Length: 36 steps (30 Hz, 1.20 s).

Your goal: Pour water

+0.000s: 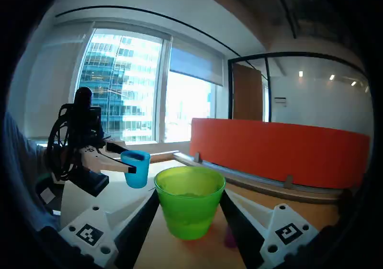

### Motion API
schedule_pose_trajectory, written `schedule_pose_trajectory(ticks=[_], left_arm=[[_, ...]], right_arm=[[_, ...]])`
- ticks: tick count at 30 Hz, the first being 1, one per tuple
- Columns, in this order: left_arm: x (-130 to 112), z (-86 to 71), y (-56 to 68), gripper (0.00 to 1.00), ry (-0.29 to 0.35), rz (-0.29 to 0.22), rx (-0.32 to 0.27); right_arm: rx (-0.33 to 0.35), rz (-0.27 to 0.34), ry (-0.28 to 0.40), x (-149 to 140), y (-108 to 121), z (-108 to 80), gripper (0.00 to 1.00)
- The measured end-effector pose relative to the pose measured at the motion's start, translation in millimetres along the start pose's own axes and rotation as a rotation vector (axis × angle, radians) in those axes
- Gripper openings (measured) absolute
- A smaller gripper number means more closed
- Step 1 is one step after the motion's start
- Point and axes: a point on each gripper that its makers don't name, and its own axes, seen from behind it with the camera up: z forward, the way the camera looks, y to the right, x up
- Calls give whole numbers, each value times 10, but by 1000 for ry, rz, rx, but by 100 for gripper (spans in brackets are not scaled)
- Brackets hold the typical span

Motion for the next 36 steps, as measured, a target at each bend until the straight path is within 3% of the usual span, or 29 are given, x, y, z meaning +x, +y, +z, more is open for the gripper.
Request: schedule_pose_trajectory(ticks=[9, 27, 36], left_arm=[[-250, 20, 52, 88, -45, 7, -12], [-809, 107, 186, 88, -180, 48, -47], [-1083, 144, 252, 88, -245, 61, -64]], right_arm=[[22, 3, -54, -188, 6, -24, 88], [94, -33, -247, -788, -88, -154, 88], [114, -22, -298, -1016, -122, -152, 88]])
